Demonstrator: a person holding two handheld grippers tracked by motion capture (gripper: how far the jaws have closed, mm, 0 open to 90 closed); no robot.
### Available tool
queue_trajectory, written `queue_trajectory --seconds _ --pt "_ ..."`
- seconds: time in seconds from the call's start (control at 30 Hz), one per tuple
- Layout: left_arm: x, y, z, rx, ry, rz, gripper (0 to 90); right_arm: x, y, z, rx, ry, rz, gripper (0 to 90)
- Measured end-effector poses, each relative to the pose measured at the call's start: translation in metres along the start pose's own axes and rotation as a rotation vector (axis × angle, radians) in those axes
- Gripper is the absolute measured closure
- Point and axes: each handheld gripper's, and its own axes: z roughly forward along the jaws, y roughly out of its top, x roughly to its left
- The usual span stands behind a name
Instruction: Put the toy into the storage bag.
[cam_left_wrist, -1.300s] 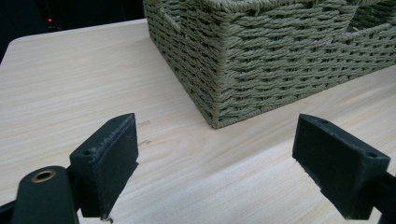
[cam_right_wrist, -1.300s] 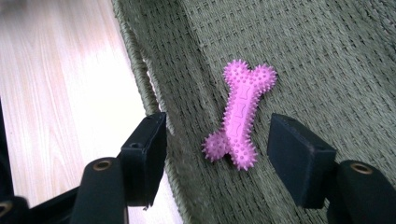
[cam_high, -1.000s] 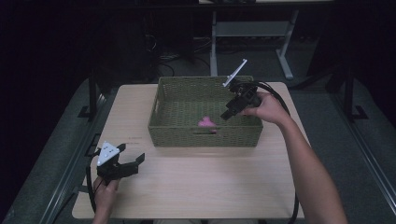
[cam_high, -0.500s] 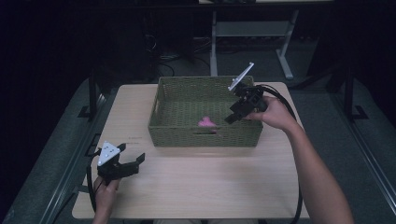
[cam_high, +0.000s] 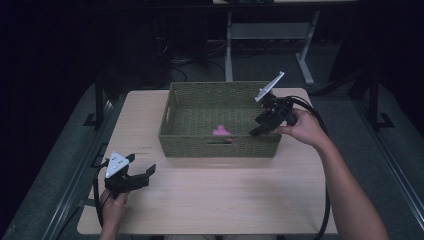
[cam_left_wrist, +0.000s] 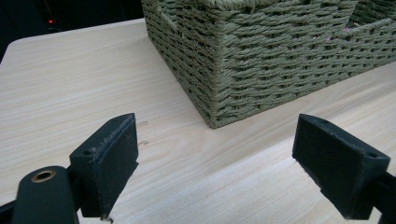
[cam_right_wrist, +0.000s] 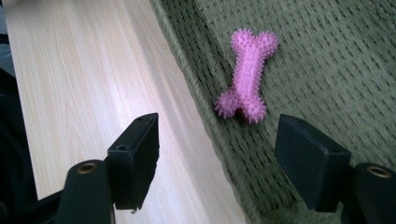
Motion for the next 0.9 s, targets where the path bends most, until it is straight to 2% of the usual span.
queue_trajectory --seconds 0.13,0.4,0.9 --pt "0.0 0.0 0.0 -0.001 -0.002 0.004 13.9 0.002 -0.008 -0.005 -0.025 -0.011 0.001 29.9" --pt "-0.002 0.0 0.001 0.001 -0.004 0.007 13.9 0.006 -0.025 -0.01 -0.031 -0.022 0.013 29.7" --pt "0.0 0.0 -0.001 -0.001 0.001 0.008 13.9 0.013 -0.059 -0.004 -0.032 -0.029 0.033 28.9"
